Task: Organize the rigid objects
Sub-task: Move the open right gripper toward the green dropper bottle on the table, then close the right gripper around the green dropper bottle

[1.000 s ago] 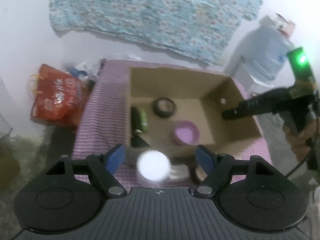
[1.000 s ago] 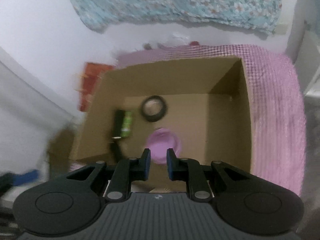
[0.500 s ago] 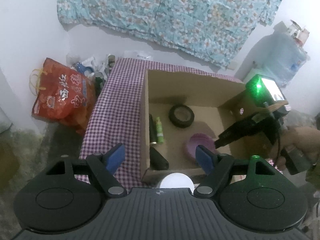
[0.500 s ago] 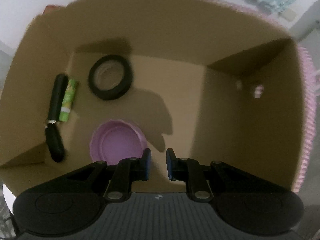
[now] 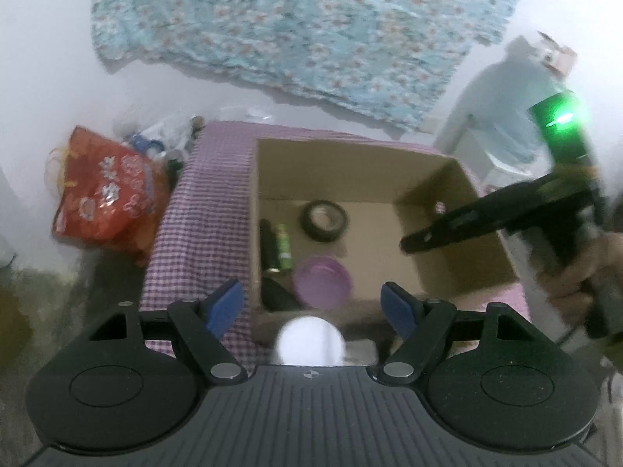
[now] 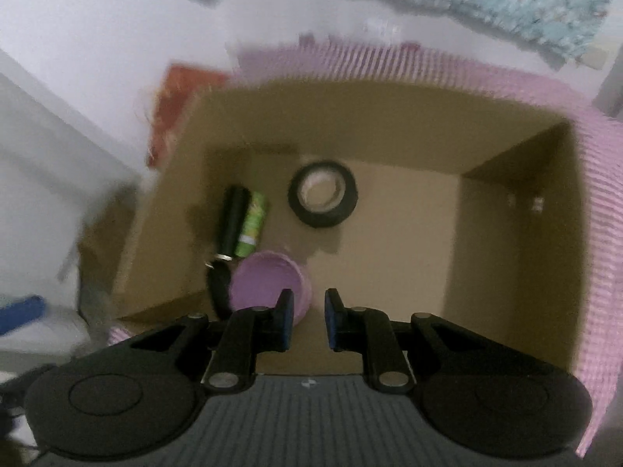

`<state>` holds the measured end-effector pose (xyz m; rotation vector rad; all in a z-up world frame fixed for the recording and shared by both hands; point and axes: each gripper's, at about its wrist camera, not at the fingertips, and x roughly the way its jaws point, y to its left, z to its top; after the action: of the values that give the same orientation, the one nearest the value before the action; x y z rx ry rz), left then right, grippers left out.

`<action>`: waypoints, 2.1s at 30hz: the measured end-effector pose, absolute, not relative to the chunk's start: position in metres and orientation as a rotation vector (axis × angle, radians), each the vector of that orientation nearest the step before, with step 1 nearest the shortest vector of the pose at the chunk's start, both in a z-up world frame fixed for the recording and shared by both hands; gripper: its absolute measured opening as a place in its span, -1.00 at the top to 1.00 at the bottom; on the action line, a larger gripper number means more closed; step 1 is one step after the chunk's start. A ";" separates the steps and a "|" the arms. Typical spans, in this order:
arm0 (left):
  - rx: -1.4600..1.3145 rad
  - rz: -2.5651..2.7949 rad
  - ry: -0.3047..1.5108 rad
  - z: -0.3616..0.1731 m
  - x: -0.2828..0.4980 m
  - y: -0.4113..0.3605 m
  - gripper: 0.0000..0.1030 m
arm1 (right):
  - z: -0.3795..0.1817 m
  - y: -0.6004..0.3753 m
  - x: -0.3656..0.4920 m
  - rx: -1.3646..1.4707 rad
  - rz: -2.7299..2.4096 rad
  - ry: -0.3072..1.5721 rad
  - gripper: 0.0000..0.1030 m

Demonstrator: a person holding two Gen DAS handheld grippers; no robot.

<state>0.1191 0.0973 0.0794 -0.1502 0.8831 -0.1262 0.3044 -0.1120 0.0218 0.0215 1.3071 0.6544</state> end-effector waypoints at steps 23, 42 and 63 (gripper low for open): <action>0.039 -0.358 0.910 0.014 0.076 -0.044 -0.50 | 0.034 -0.255 0.180 0.240 0.585 1.073 0.58; 0.114 -0.363 0.847 -0.014 0.105 -0.073 -0.07 | -0.005 -0.217 0.205 0.080 0.656 1.069 0.23; 0.060 -0.367 0.905 -0.016 0.110 -0.078 0.55 | -0.006 -0.221 0.201 0.088 0.639 1.096 0.59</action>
<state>0.1105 -0.0783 -0.0162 0.0602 0.9050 -0.3669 0.2014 -0.2209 -0.0062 0.0885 1.0955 0.6386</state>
